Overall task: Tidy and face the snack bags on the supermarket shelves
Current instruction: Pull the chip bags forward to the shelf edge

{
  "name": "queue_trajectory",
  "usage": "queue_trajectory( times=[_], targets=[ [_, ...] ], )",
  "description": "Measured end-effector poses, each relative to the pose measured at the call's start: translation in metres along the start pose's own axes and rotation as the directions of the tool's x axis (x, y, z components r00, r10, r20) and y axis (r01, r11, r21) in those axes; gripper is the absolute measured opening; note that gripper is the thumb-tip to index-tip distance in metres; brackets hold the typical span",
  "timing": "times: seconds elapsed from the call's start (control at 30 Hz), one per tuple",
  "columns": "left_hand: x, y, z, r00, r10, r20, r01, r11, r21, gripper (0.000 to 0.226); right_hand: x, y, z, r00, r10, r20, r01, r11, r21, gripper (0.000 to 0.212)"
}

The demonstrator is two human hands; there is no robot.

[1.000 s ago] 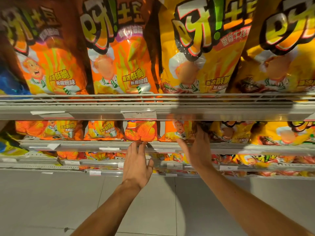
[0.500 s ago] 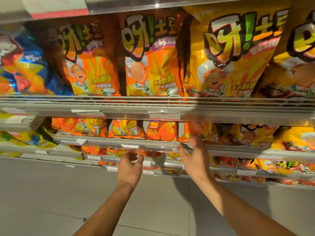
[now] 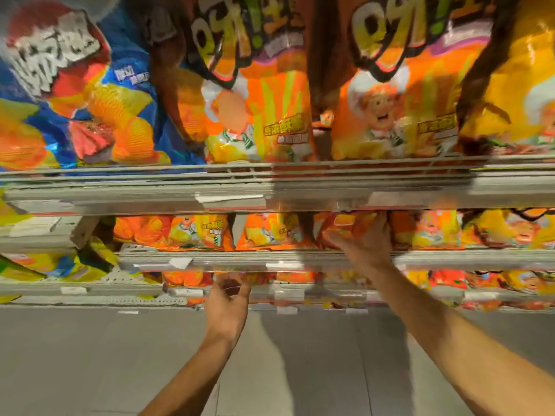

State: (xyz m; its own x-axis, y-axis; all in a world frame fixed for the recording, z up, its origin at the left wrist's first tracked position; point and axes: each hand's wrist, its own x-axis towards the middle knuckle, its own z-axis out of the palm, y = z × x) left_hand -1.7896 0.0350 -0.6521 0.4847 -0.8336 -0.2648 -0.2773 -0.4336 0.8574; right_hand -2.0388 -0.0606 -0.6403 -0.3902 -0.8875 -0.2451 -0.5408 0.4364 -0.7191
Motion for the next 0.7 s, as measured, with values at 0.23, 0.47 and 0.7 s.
queue_trajectory(
  times=[0.23, 0.47, 0.7],
  targets=[
    [0.036, 0.008, -0.009, 0.993, 0.12, 0.016, -0.12, 0.993, -0.013, 0.012, 0.007, 0.002, 0.011, 0.989, -0.094, -0.11, 0.1, 0.994, 0.052, 0.098],
    [0.04, 0.026, -0.01, 0.992, 0.123, 0.043, -0.121, 0.992, -0.045, 0.021, -0.004, -0.016, 0.006, 0.985, -0.099, -0.138, 0.113, 0.989, 0.099, 0.092],
    [0.037, 0.041, -0.029, 0.987, 0.164, -0.003, -0.164, 0.986, -0.015, 0.018, -0.037, -0.023, -0.005, 0.98, -0.087, -0.181, 0.107, 0.989, 0.102, 0.096]
  ],
)
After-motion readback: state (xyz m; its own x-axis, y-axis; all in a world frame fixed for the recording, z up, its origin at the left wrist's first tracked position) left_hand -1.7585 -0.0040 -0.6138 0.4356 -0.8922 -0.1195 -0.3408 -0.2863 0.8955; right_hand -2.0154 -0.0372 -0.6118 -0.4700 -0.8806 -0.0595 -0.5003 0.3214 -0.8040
